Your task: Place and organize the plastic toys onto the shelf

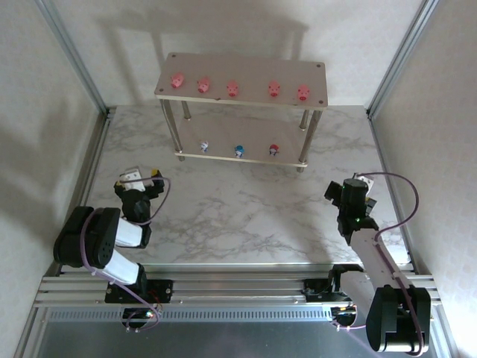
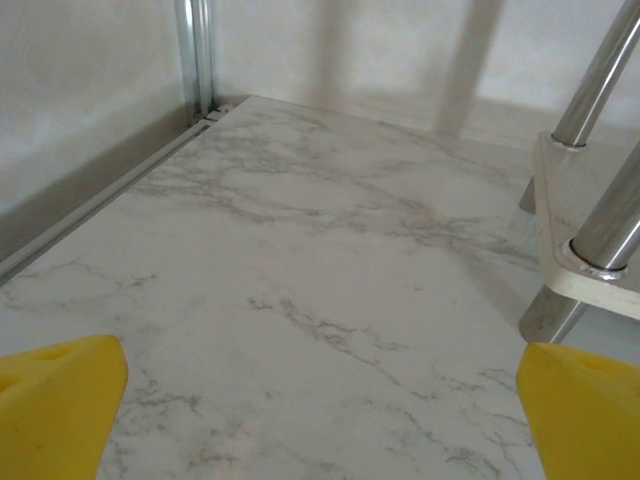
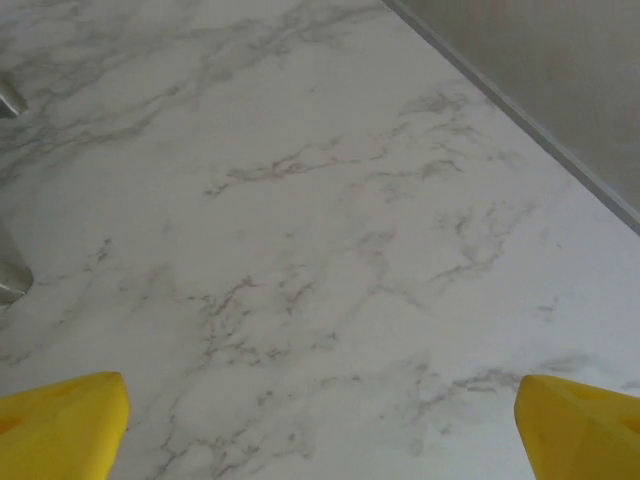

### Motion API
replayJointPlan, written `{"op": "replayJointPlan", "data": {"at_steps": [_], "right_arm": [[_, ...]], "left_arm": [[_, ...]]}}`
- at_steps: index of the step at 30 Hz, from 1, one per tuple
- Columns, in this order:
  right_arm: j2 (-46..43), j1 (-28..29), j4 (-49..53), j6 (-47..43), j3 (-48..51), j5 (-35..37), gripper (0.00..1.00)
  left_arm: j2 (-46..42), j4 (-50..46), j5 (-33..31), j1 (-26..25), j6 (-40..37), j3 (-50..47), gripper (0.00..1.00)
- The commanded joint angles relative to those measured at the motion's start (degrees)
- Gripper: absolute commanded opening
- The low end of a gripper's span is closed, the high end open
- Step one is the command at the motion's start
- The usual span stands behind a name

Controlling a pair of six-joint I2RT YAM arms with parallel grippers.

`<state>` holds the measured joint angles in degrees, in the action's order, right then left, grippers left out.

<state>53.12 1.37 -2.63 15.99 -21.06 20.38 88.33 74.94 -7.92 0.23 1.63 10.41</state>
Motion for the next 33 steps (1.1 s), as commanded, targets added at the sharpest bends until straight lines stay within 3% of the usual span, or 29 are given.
{"op": "replayJointPlan", "data": {"at_steps": [1, 3, 8, 14, 17, 19, 21, 33], "right_arm": [[1.7, -0.2, -22.5, -3.5, 6.1, -2.5, 0.99], [6.2, -0.2, -30.7, -4.1, 8.1, -2.9, 0.99], [18.2, 0.0, -37.2, -3.6, 5.0, -5.8, 0.99], [29.4, 1.2, -49.4, -9.2, 3.0, -4.9, 0.99], [31.9, 4.1, -49.1, -12.9, 1.8, -4.9, 0.99], [37.0, 5.6, -56.9, -15.2, 2.4, -3.5, 0.99], [35.4, 7.0, -50.6, -15.4, 1.0, -3.4, 0.99], [35.7, 5.2, -49.0, -13.5, -0.1, -3.2, 0.99]], "left_arm": [[-0.1, 1.2, 4.5, 1.2, 0.0, 1.7, 1.0], [-0.1, 1.1, 4.6, 1.3, 0.0, 1.8, 1.0], [0.0, 0.9, 4.8, 1.3, 0.0, 1.7, 1.0], [0.0, 0.8, 5.1, 1.6, 0.2, 1.8, 1.0], [0.0, 0.7, 5.3, 1.7, 0.3, 1.9, 1.0], [0.0, 0.6, 5.4, 1.8, 0.4, 2.0, 1.0], [0.0, 0.5, 5.4, 1.9, 0.5, 2.1, 1.0], [0.0, 0.4, 5.3, 1.9, 0.5, 2.1, 1.0]]}}
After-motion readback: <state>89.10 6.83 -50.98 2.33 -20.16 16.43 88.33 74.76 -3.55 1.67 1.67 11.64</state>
